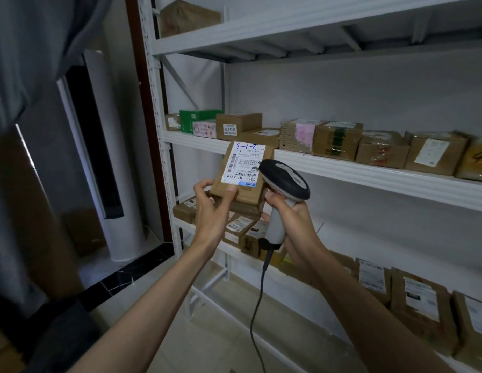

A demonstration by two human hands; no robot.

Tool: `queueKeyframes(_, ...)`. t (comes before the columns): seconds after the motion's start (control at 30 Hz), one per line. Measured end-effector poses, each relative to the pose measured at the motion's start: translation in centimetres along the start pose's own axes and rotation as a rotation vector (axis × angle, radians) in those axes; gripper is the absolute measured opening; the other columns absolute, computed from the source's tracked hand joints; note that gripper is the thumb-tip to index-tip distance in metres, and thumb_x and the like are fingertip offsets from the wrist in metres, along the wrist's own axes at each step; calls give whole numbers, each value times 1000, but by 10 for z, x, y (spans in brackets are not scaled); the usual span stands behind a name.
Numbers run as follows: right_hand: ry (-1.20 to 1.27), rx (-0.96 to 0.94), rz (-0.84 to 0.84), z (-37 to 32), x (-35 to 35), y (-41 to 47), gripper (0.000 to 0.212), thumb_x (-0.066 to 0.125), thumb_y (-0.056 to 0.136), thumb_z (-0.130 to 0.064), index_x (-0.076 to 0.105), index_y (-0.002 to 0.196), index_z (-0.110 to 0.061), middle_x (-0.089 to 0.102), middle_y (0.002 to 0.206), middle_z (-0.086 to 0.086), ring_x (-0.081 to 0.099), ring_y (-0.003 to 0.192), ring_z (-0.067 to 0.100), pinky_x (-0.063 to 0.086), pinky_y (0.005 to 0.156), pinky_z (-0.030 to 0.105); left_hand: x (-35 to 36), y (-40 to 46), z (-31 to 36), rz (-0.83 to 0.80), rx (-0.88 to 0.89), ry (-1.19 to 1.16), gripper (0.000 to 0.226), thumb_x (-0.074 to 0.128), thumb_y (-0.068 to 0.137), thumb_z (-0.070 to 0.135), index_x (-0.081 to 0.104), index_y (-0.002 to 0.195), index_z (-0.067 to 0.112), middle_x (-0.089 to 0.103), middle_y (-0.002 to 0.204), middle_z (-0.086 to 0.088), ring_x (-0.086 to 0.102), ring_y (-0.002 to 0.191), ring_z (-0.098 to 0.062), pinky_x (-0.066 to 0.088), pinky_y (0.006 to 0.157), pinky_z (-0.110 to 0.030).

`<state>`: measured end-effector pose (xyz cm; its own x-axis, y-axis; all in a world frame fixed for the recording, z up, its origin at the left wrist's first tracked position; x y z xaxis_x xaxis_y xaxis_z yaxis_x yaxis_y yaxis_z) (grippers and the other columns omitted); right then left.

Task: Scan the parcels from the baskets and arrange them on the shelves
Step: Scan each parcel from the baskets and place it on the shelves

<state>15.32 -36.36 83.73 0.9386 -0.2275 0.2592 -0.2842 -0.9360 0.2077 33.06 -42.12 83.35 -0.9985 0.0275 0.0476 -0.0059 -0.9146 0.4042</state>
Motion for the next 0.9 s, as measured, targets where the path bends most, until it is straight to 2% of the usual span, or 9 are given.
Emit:
queueKeyframes(0.07,6,-31,-15,-11,9,7,22,72,93,-17,65,111,-29,73,115,3,68,113,20,56,99,46,1,5,12,1,36,42,83,82,70,60,34,134,38,45,141,-1,54,127,-13,52,102,-40)
queueKeyframes(0.1,4,-42,-22,-15,13,10,23,72,93,-18,66,114,-27,73,114,3,68,112,20,56,99,47,1,7,18,15,71,95,97,87,61,60,32,138,38,39,141,4,49,127,-3,48,104,-26)
queueKeyframes(0.17,-13,-60,-29,-23,19,16,25,72,93,-22,66,117,-26,73,114,4,68,111,22,55,100,52,0,14,31,52,149,212,111,94,55,53,27,142,36,29,135,11,40,119,15,35,93,-1)
queueKeyframes(0.2,-15,-70,-40,-27,23,18,23,72,93,-22,66,114,-28,74,113,3,68,110,22,54,100,53,0,18,37,73,179,245,114,96,55,47,25,144,35,26,133,12,41,114,14,31,89,2)
queueKeyframes(0.33,-7,-132,-106,-44,41,31,22,72,93,-17,66,101,-36,77,97,-9,72,101,11,57,99,46,-4,40,59,165,220,310,119,95,60,45,19,150,28,22,133,12,35,115,-2,32,93,-14)
queueKeyframes(0.43,-23,-178,-153,-64,54,46,28,71,93,-15,64,106,-38,76,107,-7,71,105,10,58,95,39,-9,61,78,200,254,332,118,92,61,50,20,151,28,24,131,14,34,111,-1,30,90,-13)
queueKeyframes(0.63,-121,-250,-74,-108,66,95,28,70,94,-13,62,118,-25,71,113,-1,68,104,10,62,76,24,-34,123,121,237,279,304,109,89,69,46,21,150,21,31,147,-4,37,122,-11,37,100,-31)
queueKeyframes(0.77,-184,-222,-40,-132,68,131,31,68,94,-10,59,123,-11,70,109,10,70,102,19,64,77,32,-49,170,149,248,334,298,107,87,71,49,21,150,21,31,148,-5,39,129,-17,35,98,-30)
queueKeyframes(0.9,-258,-196,-59,-151,72,161,21,69,92,-12,60,110,-15,68,109,15,69,105,24,64,80,39,-57,217,177,281,365,265,109,86,70,53,21,151,19,33,148,-4,42,130,-19,36,97,-30)
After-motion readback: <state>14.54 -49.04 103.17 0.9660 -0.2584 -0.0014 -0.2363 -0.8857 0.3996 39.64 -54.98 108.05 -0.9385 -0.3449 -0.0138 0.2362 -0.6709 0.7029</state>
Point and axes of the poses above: each hand's wrist, its own y-axis towards the middle knuckle, its own x-axis out of the palm, z = x × y, the point moved 8 cm from there along y, towards the middle knuckle
